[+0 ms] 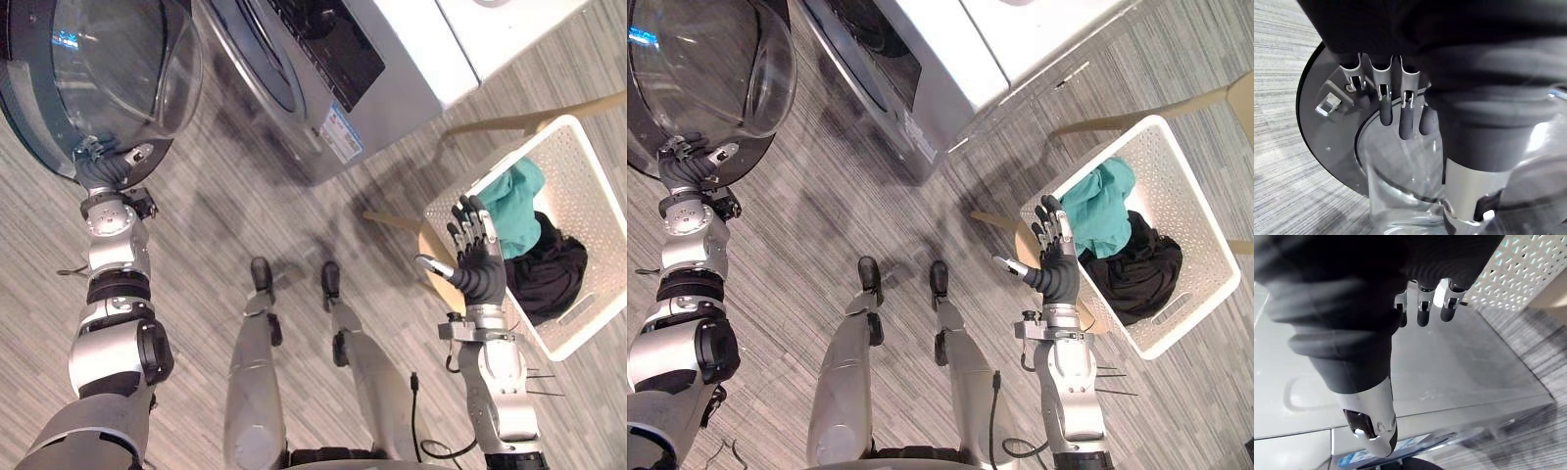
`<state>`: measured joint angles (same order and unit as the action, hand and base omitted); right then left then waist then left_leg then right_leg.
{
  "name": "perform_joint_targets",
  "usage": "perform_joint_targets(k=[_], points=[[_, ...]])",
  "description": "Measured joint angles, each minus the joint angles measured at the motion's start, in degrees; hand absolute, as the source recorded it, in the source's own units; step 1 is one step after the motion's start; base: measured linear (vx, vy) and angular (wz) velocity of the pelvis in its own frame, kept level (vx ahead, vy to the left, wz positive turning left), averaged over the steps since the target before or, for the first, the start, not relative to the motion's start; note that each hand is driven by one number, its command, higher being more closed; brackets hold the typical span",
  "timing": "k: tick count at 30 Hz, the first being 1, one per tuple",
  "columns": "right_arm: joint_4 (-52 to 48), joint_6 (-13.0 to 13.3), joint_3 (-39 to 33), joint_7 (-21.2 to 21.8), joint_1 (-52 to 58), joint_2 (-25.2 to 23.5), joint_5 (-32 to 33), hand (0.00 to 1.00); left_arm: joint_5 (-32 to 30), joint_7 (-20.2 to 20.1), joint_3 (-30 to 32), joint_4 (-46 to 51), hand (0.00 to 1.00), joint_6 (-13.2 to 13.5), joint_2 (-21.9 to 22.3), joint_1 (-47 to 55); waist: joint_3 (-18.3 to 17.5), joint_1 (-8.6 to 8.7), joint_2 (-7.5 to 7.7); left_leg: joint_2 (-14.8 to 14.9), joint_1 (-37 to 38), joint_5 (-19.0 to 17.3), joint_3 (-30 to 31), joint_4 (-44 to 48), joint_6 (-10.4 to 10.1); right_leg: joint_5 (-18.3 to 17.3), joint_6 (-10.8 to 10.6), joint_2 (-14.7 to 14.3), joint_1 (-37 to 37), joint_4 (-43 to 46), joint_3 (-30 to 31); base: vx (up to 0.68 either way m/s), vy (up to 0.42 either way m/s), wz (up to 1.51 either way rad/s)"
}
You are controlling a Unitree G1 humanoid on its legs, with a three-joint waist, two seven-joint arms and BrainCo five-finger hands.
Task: Pick up the laundry basket with both hands and put the clothes into the washing machine.
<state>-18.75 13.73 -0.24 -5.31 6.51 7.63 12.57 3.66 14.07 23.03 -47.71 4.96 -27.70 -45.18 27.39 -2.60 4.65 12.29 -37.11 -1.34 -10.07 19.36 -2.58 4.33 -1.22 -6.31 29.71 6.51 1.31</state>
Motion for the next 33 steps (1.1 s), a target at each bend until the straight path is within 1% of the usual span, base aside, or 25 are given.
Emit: perform_joint_targets(k=[2,3,4,5,6,8,10,11,12,13,14,16,18,20,21,22,23,25,26,28,29,30,31,32,33], points=[[-0.7,0.0,-0.6,-0.9,0.1,-0.8,-0.8,0.0,0.0,-0.1,-2.3,3.3,0.0,0.4,4.0,6.1,-0.1,0.03,0.01,0.0,3.5,-1.3,-1.7,0.9,0.5,-2.3,0.6,0.3,-2.0,3.2,0.5,0.02,0.025,-0.05],[-0.7,0.0,-0.7,-1.1,0.1,-0.8,-1.0,0.0,0.0,-0.1,-2.8,3.7,0.0,0.5,4.4,6.9,-0.1,0.03,0.01,0.0,4.0,-1.4,-1.9,0.9,0.5,-2.4,0.7,0.4,-2.3,3.5,0.6,0.02,0.025,-0.12],[-0.7,0.0,-1.3,-1.4,0.1,-1.1,-2.0,0.0,0.0,-0.2,-5.1,5.8,0.0,0.9,6.2,11.2,-0.2,-0.04,0.1,0.0,6.2,-2.1,-2.8,1.0,0.6,-3.6,0.5,0.6,-3.8,4.5,0.9,0.01,0.02,-0.16],[-0.7,0.0,-2.1,-2.1,0.1,-1.2,-2.8,0.0,0.0,-0.3,-7.3,7.4,0.0,1.5,8.1,15.6,-0.8,-0.16,0.18,-0.1,8.2,-2.7,-3.8,1.0,0.6,-4.3,1.3,0.8,-5.0,5.1,1.2,0.01,0.019,-0.22],[-0.7,0.0,-2.4,-2.3,0.1,-1.2,-3.3,0.0,0.0,-0.4,-8.2,7.7,0.0,1.9,9.2,17.9,-1.6,-0.07,0.14,-0.1,8.8,-2.9,-4.4,1.0,0.6,-4.5,1.3,0.9,-5.1,5.5,1.4,0.02,0.023,-0.34],[-0.4,-0.1,-4.0,-2.5,0.1,-1.6,-5.3,0.0,0.0,-1.2,-10.4,7.8,0.0,2.0,14.1,26.7,-5.0,0.16,-0.1,0.0,11.6,-3.6,-7.4,0.4,0.7,-4.7,1.3,1.0,-6.0,5.5,3.6,0.05,0.018,-0.55],[0.8,-0.1,-4.7,-2.5,0.1,-1.6,-6.6,0.0,-0.1,-1.8,-11.8,7.5,0.0,2.1,17.1,31.8,-6.2,0.56,-0.42,0.2,14.8,-4.5,-9.8,0.3,0.6,-5.0,0.7,0.9,-7.6,5.7,5.3,0.06,0.027,-0.69],[3.5,0.0,-4.8,-2.5,-0.1,-1.5,-7.5,0.0,-0.1,-2.6,-12.5,6.2,0.0,2.2,18.9,35.4,-7.4,0.9,-0.72,0.6,17.4,-5.7,-11.7,0.4,0.5,-5.9,1.0,1.1,-8.7,6.1,5.4,0.05,0.047,-1.04],[8.0,-0.3,-4.8,-2.5,-1.2,-1.4,-8.8,0.0,-1.1,-3.4,-13.0,4.4,0.0,2.3,19.8,38.9,-9.5,1.66,-0.68,0.9,19.5,-6.6,-14.4,0.2,0.4,-7.0,2.5,3.3,-8.8,6.5,0.7,0.02,0.038,-1.01],[10.1,-0.6,-4.8,-2.5,-1.9,-1.1,-9.2,0.0,-1.2,-3.8,-13.5,3.5,0.0,2.3,19.8,40.3,-10.3,1.91,-0.89,1.1,20.4,-6.9,-15.6,-0.1,0.3,-7.1,2.8,4.6,-9.0,6.5,-2.5,0.06,0.042,-1.07],[13.4,-0.8,-5.2,-3.2,-3.0,-0.1,-10.1,0.0,-1.7,-4.2,-13.8,1.8,0.0,2.2,19.9,41.9,-10.9,2.07,-1.7,1.8,22.8,-7.6,-18.0,-0.6,0.0,-7.3,3.5,7.2,-10.7,6.2,-9.6,0.06,0.024,-0.94],[17.7,-1.6,-6.1,-3.5,-3.4,1.0,-12.0,0.0,-2.2,-4.1,-13.8,-0.6,0.0,2.2,19.6,43.9,-12.2,1.95,-3.05,2.8,26.6,-8.6,-21.1,-0.6,-1.2,-7.1,3.6,9.2,-13.9,4.5,-17.3,0.12,0.01,-0.95],[19.6,-1.8,-6.6,-3.5,-3.1,1.2,-13.3,0.0,-2.2,-4.2,-13.8,-2.7,0.0,2.2,19.4,44.9,-13.5,2.16,-4.02,3.6,30.0,-9.0,-22.9,-1.3,-1.8,-6.0,3.1,8.0,-15.6,4.1,-15.2,0.13,-0.036,-0.8],[20.6,-1.9,-6.6,-3.5,-2.4,1.5,-15.5,0.0,-2.2,-4.5,-13.9,-3.6,0.0,2.3,19.6,46.2,-14.4,2.43,-4.62,5.0,33.1,-9.2,-23.9,0.1,-2.1,-7.7,3.0,6.6,-16.8,5.2,-13.1,0.14,-0.103,-0.76],[20.7,-1.9,-6.6,-3.6,-2.1,1.6,-15.8,0.0,-2.3,-4.8,-13.9,-3.7,0.0,2.3,19.6,46.4,-14.5,2.84,-4.66,5.6,33.2,-9.2,-23.6,2.1,-2.1,-8.6,3.5,6.4,-17.2,5.6,-12.4,0.1,-0.108,-0.45],[20.8,-2.2,-6.6,-3.8,-1.3,1.8,-16.8,0.0,-2.5,-5.4,-14.1,-4.1,0.0,2.2,19.8,46.6,-14.4,3.47,-4.71,7.6,32.5,-8.9,-22.0,8.0,-1.7,-9.3,3.8,5.8,-18.6,6.0,-11.9,0.16,-0.169,-0.58],[21.0,-2.9,-6.6,-4.6,-0.2,2.0,-18.0,0.0,-3.6,-5.4,-14.6,-4.2,0.0,2.1,20.5,46.9,-14.5,3.52,-4.76,9.7,31.4,-7.3,-18.9,15.5,0.8,-10.0,3.8,4.7,-20.6,6.3,-10.3,0.17,-0.162,-0.66],[22.0,-3.1,-6.6,-4.7,0.4,2.3,-19.1,0.0,-4.3,-5.7,-16.2,-4.2,0.0,2.0,21.0,47.7,-14.9,3.58,-4.77,10.0,30.0,-4.0,-15.1,21.1,4.5,-10.4,4.2,4.2,-22.1,6.2,-7.7,0.17,-0.082,-0.73],[22.5,-3.2,-6.6,-4.8,0.3,2.6,-20.2,0.0,-4.5,-6.4,-16.8,-4.2,0.0,2.0,21.6,48.3,-15.4,3.56,-4.91,8.9,27.0,-3.5,-10.3,25.0,3.7,-10.2,5.0,4.0,-22.9,5.9,-5.2,0.24,-0.006,-0.89],[23.1,-3.9,-6.7,-5.0,0.0,3.1,-21.5,0.0,-4.6,-6.5,-18.0,-4.7,0.0,2.0,22.4,48.4,-15.4,3.16,-4.96,4.4,25.5,-8.6,-4.0,23.5,0.5,-9.7,5.2,4.4,-23.2,5.4,-1.4,0.26,0.047,-1.05],[24.1,-4.1,-6.6,-5.0,-0.4,3.1,-22.5,0.0,-4.7,-6.5,-18.9,-4.7,0.0,2.0,22.4,49.1,-15.5,3.08,-5.05,1.7,25.4,-10.6,-1.6,19.9,0.0,-9.4,5.1,4.4,-23.8,5.0,0.8,0.19,0.072,-0.94],[24.9,-4.1,-6.6,-5.0,-0.6,3.1,-22.8,0.0,-4.8,-6.6,-19.0,-4.9,0.0,2.0,22.5,49.2,-15.4,3.16,-5.09,0.6,25.5,-11.0,-0.7,17.4,-0.3,-9.4,5.0,4.5,-24.1,5.0,1.6,0.19,0.126,-0.93],[27.4,-4.3,-6.6,-5.2,-1.2,3.1,-23.9,0.0,-5.1,-6.6,-19.2,-5.2,0.0,2.0,22.5,49.2,-15.5,3.1,-5.22,-2.3,25.6,-10.9,2.2,9.4,-0.6,-9.3,4.8,4.6,-24.6,5.1,3.0,0.14,0.13,-0.64],[28.1,-4.6,-6.6,-5.5,-1.5,3.2,-24.4,0.0,-5.4,-6.7,-19.2,-5.2,0.0,2.0,22.5,49.2,-15.6,3.08,-5.45,-3.3,25.8,-10.5,3.6,5.9,-1.2,-9.2,4.5,4.5,-24.5,5.1,3.4,0.15,0.191,-0.77],[28.7,-5.3,-6.3,-5.8,-2.2,3.9,-25.2,0.0,-5.6,-6.8,-20.0,-5.4,0.0,2.0,22.5,49.0,-15.5,3.09,-6.79,-4.1,25.7,-7.3,5.4,-0.5,-3.1,-9.2,3.5,3.7,-24.6,5.1,3.9,0.09,0.162,-0.55]])
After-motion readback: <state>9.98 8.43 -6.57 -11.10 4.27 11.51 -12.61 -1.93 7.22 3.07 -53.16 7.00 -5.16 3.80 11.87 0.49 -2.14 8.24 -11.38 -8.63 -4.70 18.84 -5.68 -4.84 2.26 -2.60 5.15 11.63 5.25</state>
